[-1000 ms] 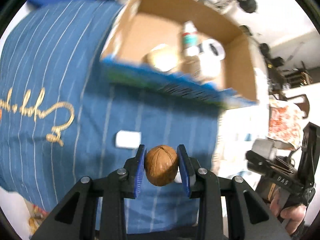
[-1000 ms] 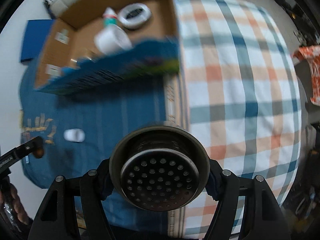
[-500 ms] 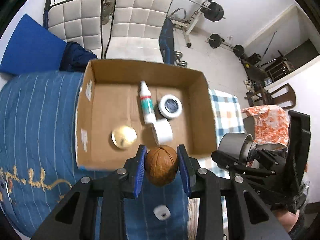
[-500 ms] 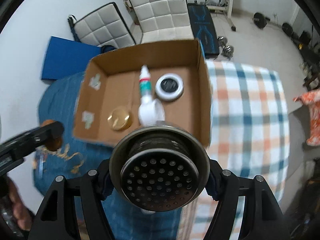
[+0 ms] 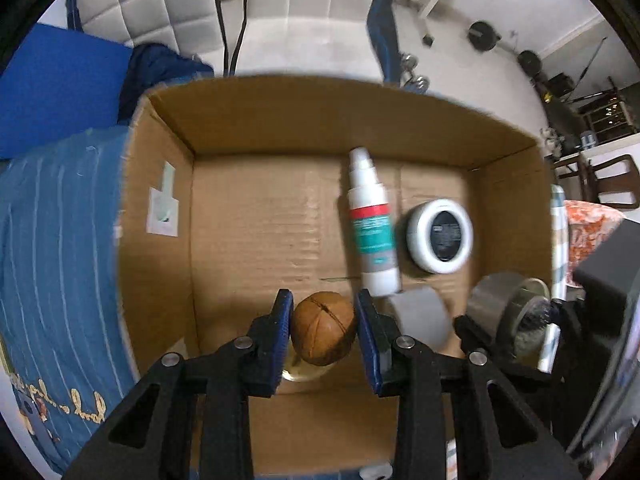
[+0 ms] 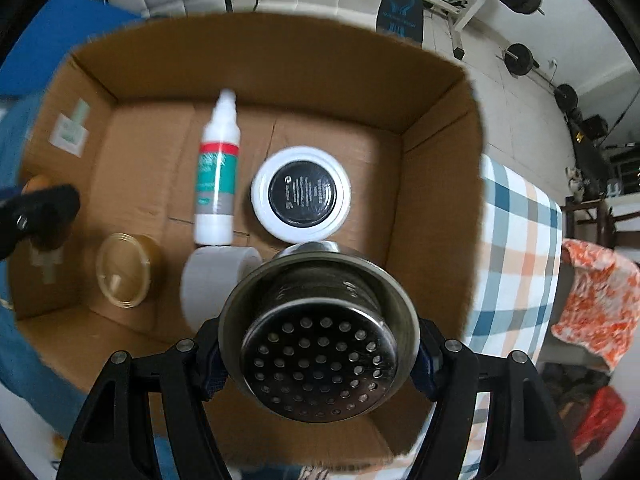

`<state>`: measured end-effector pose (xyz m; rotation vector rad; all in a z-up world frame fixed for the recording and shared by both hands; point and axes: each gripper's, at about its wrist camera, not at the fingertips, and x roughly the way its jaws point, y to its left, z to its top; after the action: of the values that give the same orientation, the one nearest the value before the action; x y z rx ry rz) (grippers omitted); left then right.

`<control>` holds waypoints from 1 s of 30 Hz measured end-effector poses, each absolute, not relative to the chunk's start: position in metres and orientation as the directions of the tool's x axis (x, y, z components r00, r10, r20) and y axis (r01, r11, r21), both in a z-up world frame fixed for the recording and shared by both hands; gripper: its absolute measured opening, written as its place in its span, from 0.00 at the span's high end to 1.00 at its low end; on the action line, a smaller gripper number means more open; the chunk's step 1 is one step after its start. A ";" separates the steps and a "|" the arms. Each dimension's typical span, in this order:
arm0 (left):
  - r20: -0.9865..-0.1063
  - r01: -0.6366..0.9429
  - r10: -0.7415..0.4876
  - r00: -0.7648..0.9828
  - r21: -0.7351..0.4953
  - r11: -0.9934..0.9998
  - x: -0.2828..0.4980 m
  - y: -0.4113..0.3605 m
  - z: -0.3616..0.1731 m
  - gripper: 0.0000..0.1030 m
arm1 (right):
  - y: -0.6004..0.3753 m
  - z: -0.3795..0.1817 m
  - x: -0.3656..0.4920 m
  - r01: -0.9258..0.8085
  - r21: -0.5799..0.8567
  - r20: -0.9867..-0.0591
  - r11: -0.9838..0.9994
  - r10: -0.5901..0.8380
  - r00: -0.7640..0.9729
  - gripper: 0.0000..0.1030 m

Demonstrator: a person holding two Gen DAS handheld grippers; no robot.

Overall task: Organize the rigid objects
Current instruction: 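Carry the walnut and strainer cup over the cardboard box, then lower the walnut and strainer cup into the box and open both tools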

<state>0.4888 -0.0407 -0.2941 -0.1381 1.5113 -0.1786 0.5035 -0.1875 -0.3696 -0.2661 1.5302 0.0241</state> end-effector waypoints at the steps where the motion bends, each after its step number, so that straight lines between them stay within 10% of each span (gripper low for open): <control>1: -0.980 0.028 -0.194 0.038 -0.193 0.981 0.492 -0.040 -0.302 0.72 | -0.186 -0.376 0.505 -0.187 -0.169 -0.986 0.968 -0.164 0.040 0.29; 30: -0.969 -0.075 -0.216 -0.121 -0.208 0.975 0.527 -0.005 -0.382 0.65 | -0.206 -0.440 0.532 -0.030 -0.008 -0.999 1.000 -0.008 -0.031 0.27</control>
<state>0.5269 -0.0049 -0.3818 -0.2209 1.6927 -0.1222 0.5316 -0.2057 -0.4402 -0.0296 1.6018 0.0170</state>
